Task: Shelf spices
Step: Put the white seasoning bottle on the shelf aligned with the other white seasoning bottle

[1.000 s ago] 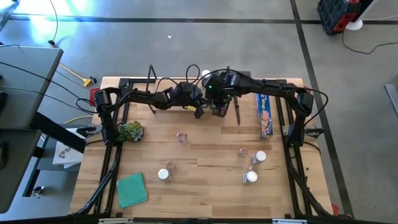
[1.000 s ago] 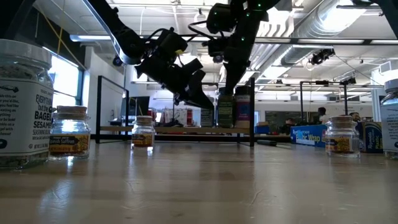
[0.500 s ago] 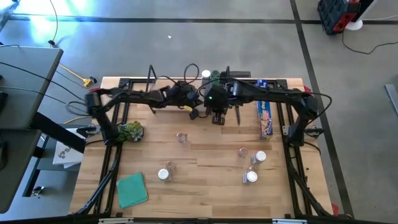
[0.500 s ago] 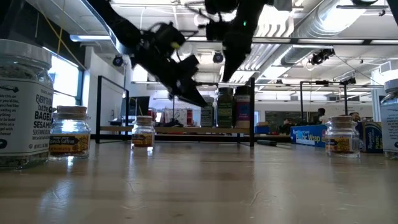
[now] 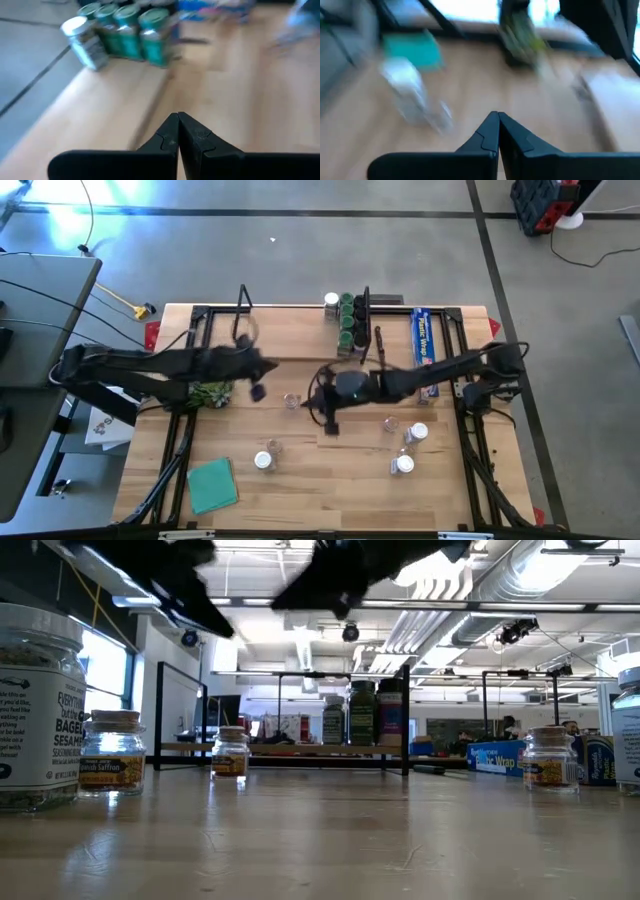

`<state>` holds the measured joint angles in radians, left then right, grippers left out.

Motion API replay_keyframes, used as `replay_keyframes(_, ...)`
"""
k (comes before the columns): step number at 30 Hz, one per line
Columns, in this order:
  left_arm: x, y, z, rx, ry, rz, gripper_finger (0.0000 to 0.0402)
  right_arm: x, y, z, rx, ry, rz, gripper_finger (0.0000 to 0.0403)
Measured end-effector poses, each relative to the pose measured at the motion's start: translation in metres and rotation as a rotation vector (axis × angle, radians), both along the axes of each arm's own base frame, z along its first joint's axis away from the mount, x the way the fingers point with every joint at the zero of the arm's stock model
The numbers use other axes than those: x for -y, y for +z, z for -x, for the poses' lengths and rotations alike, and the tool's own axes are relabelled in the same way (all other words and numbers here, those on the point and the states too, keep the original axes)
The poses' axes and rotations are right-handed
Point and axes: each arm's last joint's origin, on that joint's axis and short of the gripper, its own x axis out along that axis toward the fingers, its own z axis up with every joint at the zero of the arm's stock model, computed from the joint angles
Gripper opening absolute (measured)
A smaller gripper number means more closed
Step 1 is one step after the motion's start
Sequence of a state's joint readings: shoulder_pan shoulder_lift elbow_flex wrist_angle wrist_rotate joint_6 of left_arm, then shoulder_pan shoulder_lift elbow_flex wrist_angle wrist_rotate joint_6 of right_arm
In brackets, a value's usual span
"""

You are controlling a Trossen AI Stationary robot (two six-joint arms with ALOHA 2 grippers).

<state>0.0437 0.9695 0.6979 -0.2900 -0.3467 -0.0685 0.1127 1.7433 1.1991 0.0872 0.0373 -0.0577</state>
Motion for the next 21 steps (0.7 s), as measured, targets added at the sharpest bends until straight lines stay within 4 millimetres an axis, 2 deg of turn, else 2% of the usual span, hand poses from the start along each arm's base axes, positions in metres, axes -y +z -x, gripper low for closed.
replay_keyframes(4, 0.031, 0.012, 0.031, 0.113, 0.013, 0.058, 0.0, -0.023, -0.012, -0.017, 0.219, 0.103, -0.086, 0.0003)
replay_keyframes(8, 0.052, 0.019, 0.051, 0.197, 0.077, 0.018, 0.0, -0.046, -0.016, -0.038, 0.208, 0.125, -0.08, 0.0036)
replay_keyframes(11, 0.062, 0.02, 0.057, 0.219, 0.07, 0.012, 0.0, -0.068, -0.01, -0.047, 0.101, 0.119, -0.011, 0.008)
replay_keyframes(14, 0.07, 0.018, 0.057, 0.216, 0.034, 0.011, 0.0, -0.087, 0.002, -0.044, -0.08, 0.084, 0.048, 0.0124)
replay_keyframes(18, 0.08, 0.014, 0.055, 0.192, -0.012, 0.007, 0.0, -0.106, 0.034, -0.028, -0.317, -0.022, -0.079, 0.0171)
replay_keyframes(21, 0.087, 0.011, 0.053, 0.179, -0.037, 0.013, 0.0, -0.121, 0.055, -0.006, -0.498, -0.119, -0.168, 0.0198)
